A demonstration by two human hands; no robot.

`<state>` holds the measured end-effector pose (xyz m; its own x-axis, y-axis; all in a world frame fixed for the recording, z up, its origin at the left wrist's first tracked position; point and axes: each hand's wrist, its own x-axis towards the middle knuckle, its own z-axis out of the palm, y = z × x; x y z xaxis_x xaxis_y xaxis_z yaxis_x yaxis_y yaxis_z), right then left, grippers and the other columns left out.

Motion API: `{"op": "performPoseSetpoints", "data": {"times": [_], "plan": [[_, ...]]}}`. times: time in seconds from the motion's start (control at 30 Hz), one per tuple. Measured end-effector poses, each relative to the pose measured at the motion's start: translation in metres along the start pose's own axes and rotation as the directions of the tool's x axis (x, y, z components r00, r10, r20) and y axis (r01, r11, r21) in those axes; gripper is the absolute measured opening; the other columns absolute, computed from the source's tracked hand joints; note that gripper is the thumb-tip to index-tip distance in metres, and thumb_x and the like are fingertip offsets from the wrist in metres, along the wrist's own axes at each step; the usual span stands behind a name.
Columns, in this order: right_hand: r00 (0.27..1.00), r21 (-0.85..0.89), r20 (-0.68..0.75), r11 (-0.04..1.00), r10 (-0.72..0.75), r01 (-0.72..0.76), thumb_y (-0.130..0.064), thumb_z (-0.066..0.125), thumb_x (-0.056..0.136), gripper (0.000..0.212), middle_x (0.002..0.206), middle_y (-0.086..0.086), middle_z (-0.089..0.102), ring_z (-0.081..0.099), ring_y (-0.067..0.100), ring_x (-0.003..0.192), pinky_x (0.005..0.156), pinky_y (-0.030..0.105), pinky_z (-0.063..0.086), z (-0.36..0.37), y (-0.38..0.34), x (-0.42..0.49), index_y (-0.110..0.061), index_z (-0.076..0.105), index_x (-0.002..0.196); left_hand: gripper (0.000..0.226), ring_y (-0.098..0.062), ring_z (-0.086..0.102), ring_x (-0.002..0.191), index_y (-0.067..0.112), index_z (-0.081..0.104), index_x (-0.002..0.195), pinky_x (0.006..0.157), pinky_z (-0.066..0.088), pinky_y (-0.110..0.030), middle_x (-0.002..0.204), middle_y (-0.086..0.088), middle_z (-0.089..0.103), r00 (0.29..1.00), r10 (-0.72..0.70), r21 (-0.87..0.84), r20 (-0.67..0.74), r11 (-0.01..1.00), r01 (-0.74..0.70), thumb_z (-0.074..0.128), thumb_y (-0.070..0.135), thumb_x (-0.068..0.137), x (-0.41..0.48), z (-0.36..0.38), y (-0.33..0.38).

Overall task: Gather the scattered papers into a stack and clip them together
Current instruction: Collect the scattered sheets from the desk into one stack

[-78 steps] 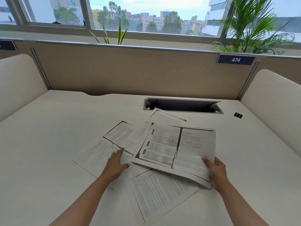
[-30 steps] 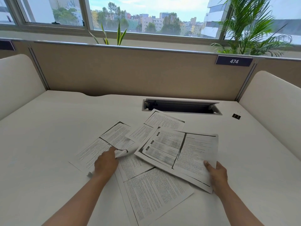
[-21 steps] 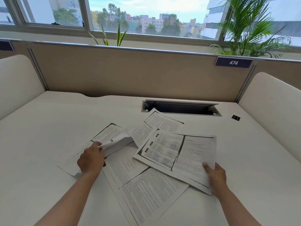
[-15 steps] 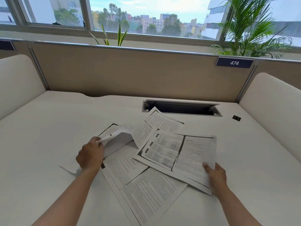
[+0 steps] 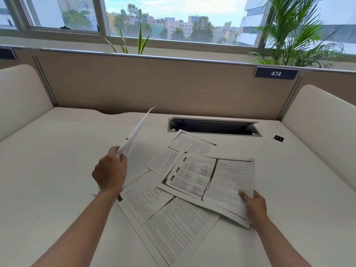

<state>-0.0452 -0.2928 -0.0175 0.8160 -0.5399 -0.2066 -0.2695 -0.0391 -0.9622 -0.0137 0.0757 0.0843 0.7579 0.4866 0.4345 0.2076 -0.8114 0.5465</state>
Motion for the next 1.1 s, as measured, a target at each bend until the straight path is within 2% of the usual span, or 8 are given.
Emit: {"op": "performPoseSetpoints", "data": {"times": [0.13,0.27,0.4,0.5,0.57,0.7,0.9,1.1], "plan": [[0.998,0.034,0.052,0.999,0.024,-0.026,-0.012,0.065,0.084,0.024,0.105,0.016,0.067,0.061,0.035,0.103,0.098,0.049,0.046,0.009,-0.002,0.001,-0.009,0.063,0.107,0.019,-0.028,0.057,0.043,0.008,0.067,0.098,0.045,0.042,-0.026,0.055,-0.010,0.063,0.940,0.340,-0.029,0.031,0.940,-0.339,0.067,0.011,0.080,-0.020,0.009,0.012],[0.986,0.031,0.161,0.998,0.048,-0.054,-0.007,0.062,0.085,0.020,0.098,0.014,0.066,0.063,0.034,0.094,0.093,0.045,0.049,0.016,-0.010,-0.005,-0.007,0.062,0.105,0.022,-0.009,0.050,0.035,0.018,0.064,0.098,0.033,0.035,-0.017,0.051,0.006,0.060,0.696,0.710,-0.070,0.106,0.703,-0.707,0.053,0.022,0.079,-0.043,0.029,0.008],[0.971,-0.009,0.227,0.997,0.081,-0.081,-0.007,0.062,0.085,0.022,0.096,0.015,0.066,0.062,0.033,0.093,0.090,0.043,0.049,0.015,-0.009,-0.008,-0.003,0.061,0.106,0.031,-0.001,0.056,0.045,0.024,0.056,0.104,0.038,0.041,-0.013,0.067,0.012,0.068,0.482,0.823,-0.182,0.301,0.546,-0.818,0.044,0.031,0.077,-0.064,0.043,-0.005],[0.960,-0.033,0.251,0.992,0.123,-0.118,-0.009,0.063,0.085,0.025,0.098,0.015,0.067,0.063,0.034,0.095,0.092,0.045,0.049,0.013,-0.006,-0.005,-0.001,0.060,0.108,0.036,0.001,0.062,0.058,0.030,0.048,0.110,0.046,0.047,-0.012,0.080,0.015,0.071,0.385,0.827,-0.244,0.409,0.506,-0.828,0.045,0.039,0.075,-0.073,0.052,-0.019],[0.949,-0.052,0.271,0.987,0.161,-0.153,-0.012,0.061,0.087,0.023,0.098,0.015,0.067,0.063,0.034,0.094,0.088,0.045,0.051,0.012,-0.007,-0.004,-0.001,0.060,0.106,0.041,-0.001,0.065,0.071,0.029,0.050,0.116,0.056,0.050,-0.014,0.092,0.014,0.071,0.348,0.823,-0.278,0.449,0.499,-0.821,0.045,0.040,0.076,-0.078,0.055,-0.025],[0.932,-0.061,0.284,0.974,0.226,-0.218,-0.019,0.045,0.097,0.018,0.086,0.011,0.062,0.059,0.025,0.075,0.060,0.032,0.046,0.012,-0.013,-0.005,-0.006,0.056,0.094,0.049,-0.009,0.063,0.100,0.023,0.052,0.126,0.083,0.048,-0.020,0.121,0.008,0.063,0.275,0.825,-0.367,0.494,0.485,-0.794,0.040,0.037,0.080,-0.080,0.050,-0.026],[0.922,-0.051,0.289,0.966,0.258,-0.254,-0.019,0.040,0.099,0.022,0.089,0.010,0.063,0.060,0.025,0.077,0.062,0.032,0.047,0.013,-0.011,-0.002,-0.005,0.054,0.107,0.046,0.007,0.063,0.094,0.031,0.061,0.112,0.072,0.048,-0.007,0.106,0.020,0.068,0.209,0.839,-0.396,0.503,0.439,-0.806,0.042,0.038,0.071,-0.081,0.047,-0.023],[0.920,-0.041,0.298,0.967,0.254,-0.253,-0.020,0.041,0.099,0.021,0.092,0.010,0.064,0.061,0.028,0.081,0.065,0.033,0.049,0.012,-0.012,-0.006,-0.006,0.054,0.108,0.039,0.011,0.064,0.082,0.035,0.068,0.098,0.064,0.048,-0.005,0.093,0.026,0.069,0.257,0.819,-0.321,0.514,0.461,-0.828,0.041,0.034,0.070,-0.080,0.050,-0.021]]}}
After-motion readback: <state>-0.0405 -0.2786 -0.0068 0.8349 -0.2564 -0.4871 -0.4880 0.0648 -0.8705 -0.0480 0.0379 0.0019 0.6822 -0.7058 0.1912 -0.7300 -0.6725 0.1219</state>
